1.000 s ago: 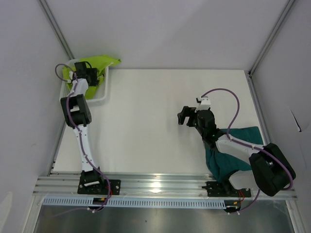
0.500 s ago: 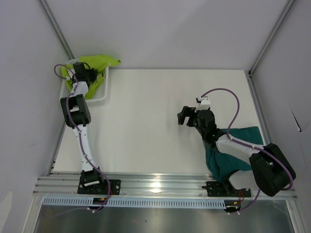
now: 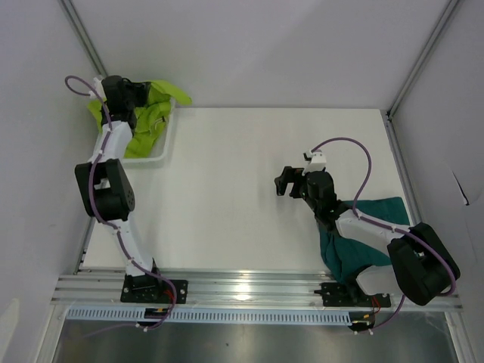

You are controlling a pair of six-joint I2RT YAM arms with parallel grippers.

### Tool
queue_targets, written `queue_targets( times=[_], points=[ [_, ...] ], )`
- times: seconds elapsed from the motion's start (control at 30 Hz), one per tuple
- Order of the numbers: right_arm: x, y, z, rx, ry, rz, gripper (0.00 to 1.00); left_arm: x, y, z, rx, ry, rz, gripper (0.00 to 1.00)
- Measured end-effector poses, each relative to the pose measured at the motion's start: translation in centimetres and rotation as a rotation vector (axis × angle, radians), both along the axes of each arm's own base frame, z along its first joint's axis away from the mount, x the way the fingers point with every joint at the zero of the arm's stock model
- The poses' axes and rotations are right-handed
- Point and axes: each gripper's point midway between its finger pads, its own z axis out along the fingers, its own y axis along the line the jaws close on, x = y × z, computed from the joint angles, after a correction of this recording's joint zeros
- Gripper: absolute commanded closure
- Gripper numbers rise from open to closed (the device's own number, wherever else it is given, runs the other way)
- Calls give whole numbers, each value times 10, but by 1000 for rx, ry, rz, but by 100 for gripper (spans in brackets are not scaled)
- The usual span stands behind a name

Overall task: Fold and stack the shorts
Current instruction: Grab the shorts from the pile, then move the shorts to the center of the board

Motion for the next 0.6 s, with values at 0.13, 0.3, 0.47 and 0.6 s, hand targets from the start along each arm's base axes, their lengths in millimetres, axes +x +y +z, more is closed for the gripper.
queue_targets(
  times=[0.13,0.3,0.47,0.6],
  points=[
    [-1,2,0,3,1,11,1,-28,-25,66,82,-120,-39,100],
    [-1,3,0,0,0,19,1,-65,-57,140,245,-253,-68,100],
    [-2,3,0,-2,0,24,1,-107,-96,204,433,-373,-85,100],
    [-2,3,0,-3,-1,24,1,-163,-139,262,559,-497,-101,100]
  ],
)
